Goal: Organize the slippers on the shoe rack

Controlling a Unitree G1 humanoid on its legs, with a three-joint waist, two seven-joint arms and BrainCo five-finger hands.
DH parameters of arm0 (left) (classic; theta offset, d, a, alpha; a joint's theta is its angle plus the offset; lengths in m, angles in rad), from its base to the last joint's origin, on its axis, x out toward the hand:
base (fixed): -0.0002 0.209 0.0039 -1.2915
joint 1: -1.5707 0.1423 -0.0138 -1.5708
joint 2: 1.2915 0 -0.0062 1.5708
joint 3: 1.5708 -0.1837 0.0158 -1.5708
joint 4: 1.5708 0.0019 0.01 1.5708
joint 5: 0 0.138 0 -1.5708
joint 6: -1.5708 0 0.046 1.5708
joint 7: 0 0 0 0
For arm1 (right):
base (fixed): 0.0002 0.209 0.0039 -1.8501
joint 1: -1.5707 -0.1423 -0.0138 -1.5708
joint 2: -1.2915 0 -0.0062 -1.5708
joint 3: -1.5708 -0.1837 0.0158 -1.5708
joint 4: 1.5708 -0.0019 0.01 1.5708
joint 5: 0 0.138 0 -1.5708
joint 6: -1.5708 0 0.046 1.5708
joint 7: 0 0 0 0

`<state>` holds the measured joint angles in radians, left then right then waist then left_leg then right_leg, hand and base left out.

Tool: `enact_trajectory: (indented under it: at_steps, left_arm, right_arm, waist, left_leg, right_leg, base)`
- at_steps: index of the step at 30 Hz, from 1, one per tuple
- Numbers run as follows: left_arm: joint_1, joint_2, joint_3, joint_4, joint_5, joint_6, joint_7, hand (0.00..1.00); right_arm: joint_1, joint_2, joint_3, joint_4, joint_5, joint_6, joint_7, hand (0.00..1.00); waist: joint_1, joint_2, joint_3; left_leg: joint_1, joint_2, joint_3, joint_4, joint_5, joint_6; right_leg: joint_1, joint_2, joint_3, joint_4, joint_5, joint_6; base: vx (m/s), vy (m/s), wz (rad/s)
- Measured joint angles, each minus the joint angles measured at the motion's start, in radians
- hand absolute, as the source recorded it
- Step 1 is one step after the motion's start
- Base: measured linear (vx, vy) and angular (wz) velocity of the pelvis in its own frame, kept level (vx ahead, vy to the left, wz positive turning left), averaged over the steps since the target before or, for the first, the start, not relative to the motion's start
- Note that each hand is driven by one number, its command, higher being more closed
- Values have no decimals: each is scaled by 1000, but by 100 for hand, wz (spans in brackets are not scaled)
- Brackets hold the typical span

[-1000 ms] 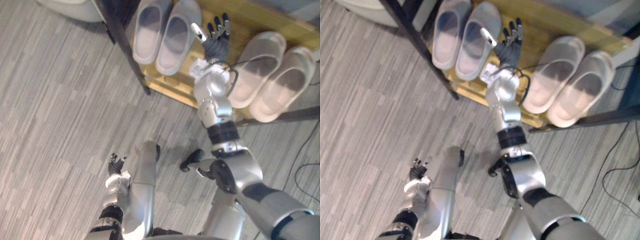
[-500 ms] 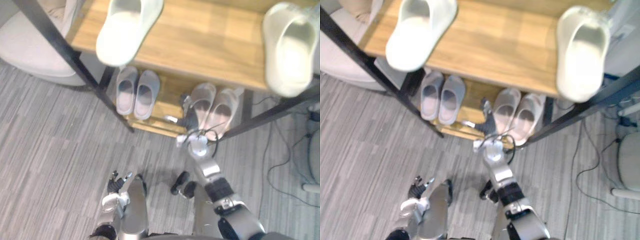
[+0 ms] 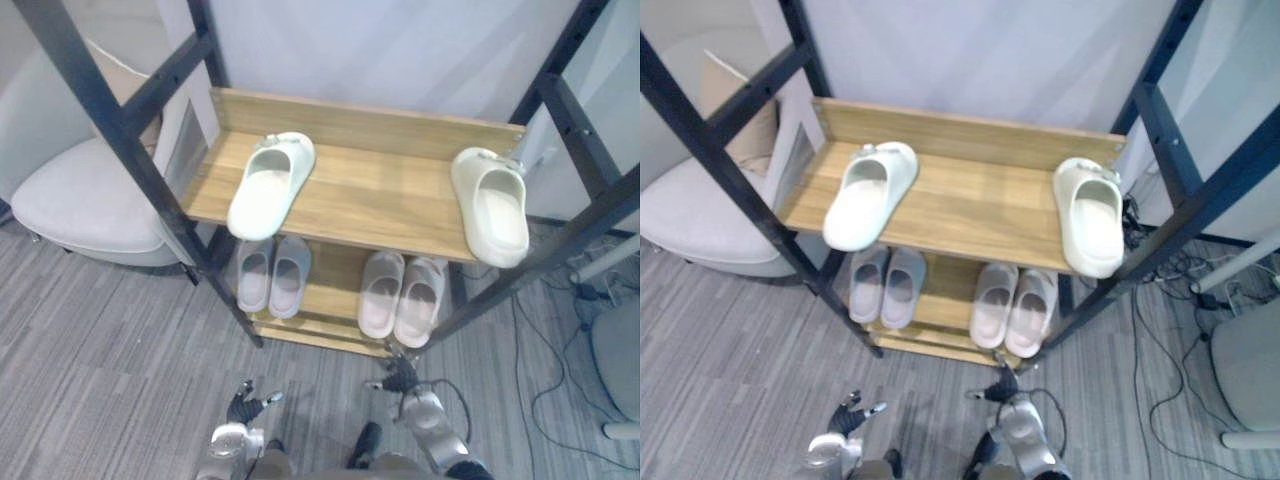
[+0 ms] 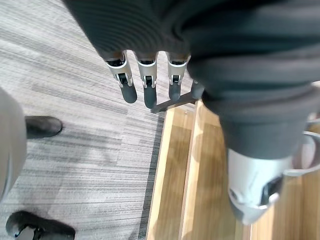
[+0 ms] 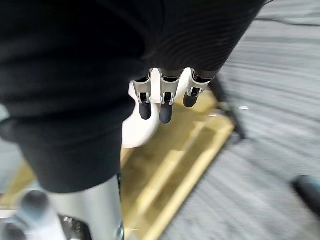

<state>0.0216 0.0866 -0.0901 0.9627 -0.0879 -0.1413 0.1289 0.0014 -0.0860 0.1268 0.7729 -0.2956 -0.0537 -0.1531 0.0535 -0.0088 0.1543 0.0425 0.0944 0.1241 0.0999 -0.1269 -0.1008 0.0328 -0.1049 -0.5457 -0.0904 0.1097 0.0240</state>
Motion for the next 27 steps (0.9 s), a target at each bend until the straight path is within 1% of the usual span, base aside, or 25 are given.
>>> enact_trajectory:
  at_steps: [1,5,9,10,11,12,14,16,18,20,23,25,26,27]
  left_arm:
    - [-1,4,-21,-10,14,0,0,0]
    - [2,10,-79,-21,39,-1,0,0]
    - [2,18,-199,-163,67,-5,-4,0]
    - [5,26,-258,-237,77,-7,-15,0]
    - [7,31,-277,-271,88,-8,-21,0]
    - [12,42,-327,-352,95,-10,-32,0]
    - [14,47,-394,-452,99,-22,-59,0]
    - [12,46,-497,-585,100,-29,-103,0]
    - [6,45,-542,-637,95,-33,-120,0]
    - [-41,43,-644,-741,86,-49,-141,0]
    - [-93,35,-686,-814,72,-60,-155,0]
    - [-163,33,-683,-887,44,-69,-150,0]
    - [-182,32,-681,-905,44,-69,-149,0]
    - [-231,28,-671,-963,43,-71,-138,0]
  right_arm:
    - [0,-2,-15,54,-18,6,0,0]
    - [6,-3,-47,117,-19,14,-2,0]
    - [29,2,-47,149,-19,15,-2,0]
    - [40,2,-48,163,-19,15,-3,0]
    - [41,4,-48,165,-17,15,-2,0]
    - [39,4,-48,165,-18,15,-3,0]
    - [39,6,-48,166,-18,15,-3,0]
    - [39,7,-47,173,-18,14,-3,0]
    - [38,7,-46,185,-18,14,-3,0]
    - [38,7,-43,186,-18,14,-3,0]
    - [37,6,-41,185,-18,14,-3,0]
    - [39,3,-34,183,-18,14,-3,0]
    - [39,2,-33,183,-18,14,-3,0]
    - [39,0,-32,183,-18,15,-3,0]
  waist:
    - [1,-1,-2]
    - [-1,-2,-3]
    - [-2,-7,-4]
    - [-2,-6,-5]
    - [-2,-6,-5]
    - [-3,-6,-5]
    - [-5,-5,-5]
    - [-5,2,-16]
    - [-6,6,-19]
    - [-6,14,-24]
    - [-12,18,-35]
    - [-22,19,-51]
    - [-22,18,-51]
    - [-21,17,-52]
  left_leg:
    - [17,-2,-2,-20,5,7]
    - [31,-13,-25,-44,20,14]
    - [43,-20,-37,-64,27,24]
    - [45,-23,-41,-64,28,25]
    - [45,-24,-42,-64,28,25]
    - [43,-27,-44,-65,26,24]
    - [44,-34,-49,-69,27,26]
    - [47,-36,-52,-83,30,29]
    - [48,-37,-52,-85,35,27]
    - [51,-38,-53,-93,38,32]
    - [64,-38,-50,-102,43,33]
    - [69,-37,-46,-114,44,33]
    - [69,-37,-42,-114,43,33]
    - [70,-36,-35,-114,42,35]
  right_leg:
    - [7,0,0,-3,0,0]
    - [22,-4,-4,-7,4,-1]
    - [34,-14,-15,-7,-1,8]
    - [37,-18,-16,-7,-1,9]
    - [37,-19,-17,-7,0,10]
    - [36,-21,-17,-7,2,13]
    - [37,-22,-20,-7,2,14]
    - [35,-23,-23,-6,1,15]
    - [36,-23,-23,-4,0,17]
    - [36,-22,-24,1,-2,19]
    - [39,-21,-22,1,1,15]
    - [37,-21,-19,1,1,15]
    - [36,-22,-17,1,1,15]
    - [36,-23,-11,1,1,15]
  base:
    - [-46,75,8]
    - [-64,48,7]
    - [-66,36,9]
    - [-31,46,5]
    - [-27,48,5]
    - [-11,40,4]
    - [2,56,6]
    - [48,57,6]
    - [62,41,2]
    - [81,41,2]
    - [92,41,-3]
    - [81,46,-2]
    - [86,62,-6]
    - [49,57,-9]
